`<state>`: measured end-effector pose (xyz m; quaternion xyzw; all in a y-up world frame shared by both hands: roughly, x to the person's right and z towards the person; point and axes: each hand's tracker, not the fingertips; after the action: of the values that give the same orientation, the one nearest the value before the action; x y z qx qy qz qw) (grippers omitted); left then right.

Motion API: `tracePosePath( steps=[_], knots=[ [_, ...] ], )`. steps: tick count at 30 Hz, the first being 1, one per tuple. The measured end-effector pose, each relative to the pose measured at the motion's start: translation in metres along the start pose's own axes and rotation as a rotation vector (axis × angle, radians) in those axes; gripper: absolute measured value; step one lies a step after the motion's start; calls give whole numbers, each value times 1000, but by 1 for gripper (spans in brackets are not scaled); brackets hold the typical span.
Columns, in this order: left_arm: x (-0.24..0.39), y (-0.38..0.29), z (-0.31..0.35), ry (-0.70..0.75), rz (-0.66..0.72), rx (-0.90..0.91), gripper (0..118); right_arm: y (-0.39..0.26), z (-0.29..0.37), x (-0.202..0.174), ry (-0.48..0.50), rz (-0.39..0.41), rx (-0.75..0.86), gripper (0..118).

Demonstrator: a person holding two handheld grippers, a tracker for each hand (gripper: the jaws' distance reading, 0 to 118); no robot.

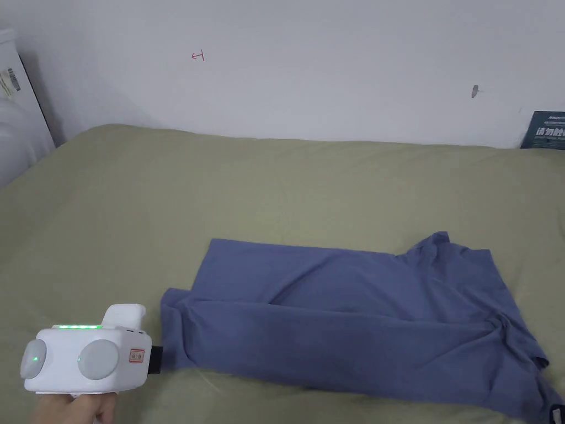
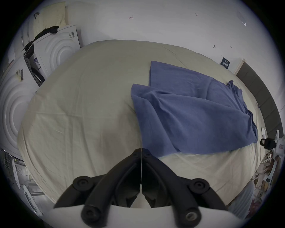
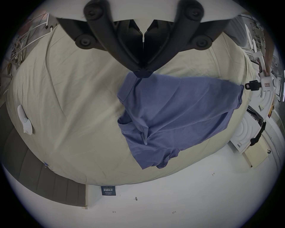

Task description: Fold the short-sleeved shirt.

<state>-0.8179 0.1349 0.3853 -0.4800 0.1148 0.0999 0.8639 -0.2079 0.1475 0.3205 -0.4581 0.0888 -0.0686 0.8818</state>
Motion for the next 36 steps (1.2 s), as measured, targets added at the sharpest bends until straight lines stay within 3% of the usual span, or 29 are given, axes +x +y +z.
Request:
tracePosePath(
  steps=[1,3,4,9,11,12,14,15,17,18,19,20,21,22,26,27,28,29,30,33,36],
  knots=[
    [1,3,-4,4,8,-4,28,1,1,1,1,8,2,3],
    [1,8,-16,-1,11,-22,113,0,6,-5,1,25,4,3],
    [7,8,-16,2,14,-20,118,2,7,-5,-5,32,7,3],
    [13,18,-40,31,55,-60,115,5,8,-9,2,45,-2,3],
    [17,18,-45,39,39,-65,99,6,2,-8,-4,47,-5,3],
    [25,16,-39,55,10,-60,96,6,3,-8,-6,50,-3,3],
    [28,16,-30,37,-26,-29,72,8,-2,-5,-12,57,0,3],
    [30,16,-27,28,-47,-24,53,9,-4,-3,-16,60,0,3],
    [33,15,-20,8,-62,-21,2,11,-7,1,-20,51,0,3],
    [35,15,-19,-8,-68,-23,2,12,-10,1,-20,48,-1,15],
    [38,15,-18,80,-93,1,3,12,-11,1,-26,46,6,48],
    [37,16,-21,22,-96,-22,3,13,-12,1,-26,43,11,89],
    [36,16,-22,30,-90,-25,3,14,-16,2,-19,37,1,115],
    [36,16,-22,27,-87,-25,3,14,-22,1,-6,35,-21,116],
    [34,17,-23,20,-64,-28,3,13,-42,-4,-25,78,-65,113],
    [35,16,-23,24,-71,-29,3,12,-48,-4,-42,87,-62,106],
    [36,16,-23,28,-78,-29,3,12,-51,-4,-50,99,-62,89],
    [38,17,-18,31,-85,-28,2,12,-51,-3,-54,113,-66,56],
    [38,18,-17,33,-92,-28,3,13,-54,0,-46,113,-68,8],
    [35,22,-11,33,-101,-23,2,15,-46,4,-20,107,-53,7],
    [33,26,-4,44,-117,-9,2,13,-32,1,-31,150,-35,7]
  ],
)
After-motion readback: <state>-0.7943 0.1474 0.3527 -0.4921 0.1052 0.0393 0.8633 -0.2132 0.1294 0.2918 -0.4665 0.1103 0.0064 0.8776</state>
